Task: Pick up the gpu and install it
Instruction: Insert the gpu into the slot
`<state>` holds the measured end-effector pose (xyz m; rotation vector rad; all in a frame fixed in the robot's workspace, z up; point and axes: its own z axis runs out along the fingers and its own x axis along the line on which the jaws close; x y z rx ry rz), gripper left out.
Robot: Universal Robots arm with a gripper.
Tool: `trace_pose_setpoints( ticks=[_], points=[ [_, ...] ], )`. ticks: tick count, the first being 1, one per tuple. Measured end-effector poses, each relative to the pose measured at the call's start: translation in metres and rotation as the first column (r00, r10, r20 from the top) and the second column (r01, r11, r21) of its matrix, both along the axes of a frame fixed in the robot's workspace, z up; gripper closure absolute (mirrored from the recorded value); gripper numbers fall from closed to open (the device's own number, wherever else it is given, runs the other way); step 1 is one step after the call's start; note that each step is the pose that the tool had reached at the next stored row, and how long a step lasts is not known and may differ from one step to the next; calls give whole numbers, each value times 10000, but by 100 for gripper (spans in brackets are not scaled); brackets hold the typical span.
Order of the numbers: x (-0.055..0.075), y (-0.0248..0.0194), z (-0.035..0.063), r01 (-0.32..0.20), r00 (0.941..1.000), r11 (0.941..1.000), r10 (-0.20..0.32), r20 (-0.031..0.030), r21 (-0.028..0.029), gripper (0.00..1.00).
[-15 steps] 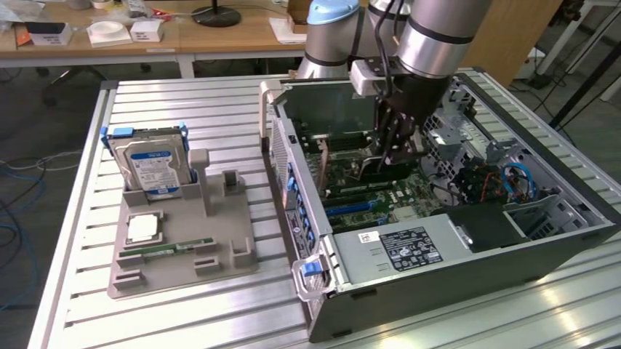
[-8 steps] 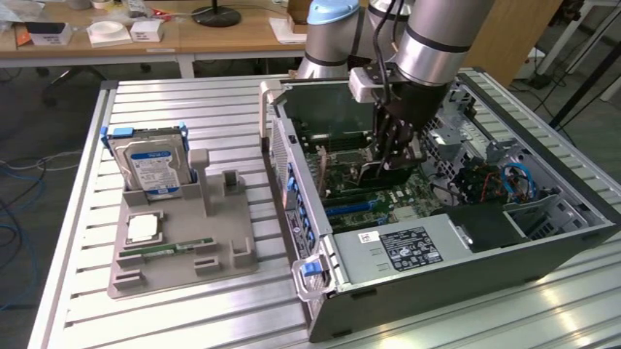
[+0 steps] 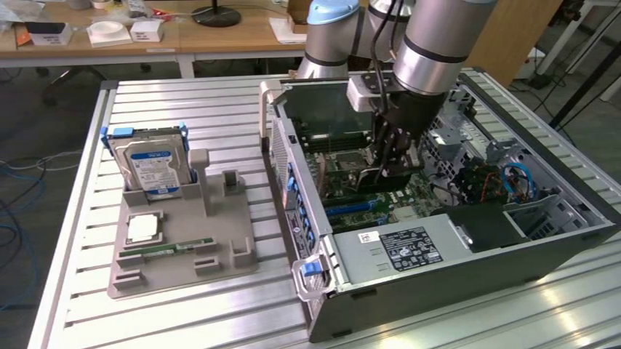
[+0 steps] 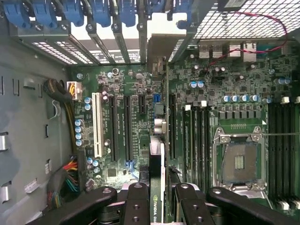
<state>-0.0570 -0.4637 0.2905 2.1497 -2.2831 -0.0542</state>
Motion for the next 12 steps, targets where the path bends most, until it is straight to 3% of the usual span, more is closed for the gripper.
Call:
trace_pose_setpoints(
  ticks=[12],
  points=[
    [-59, -37, -122, 0, 10000, 10000, 0, 0, 0, 74]
  ],
)
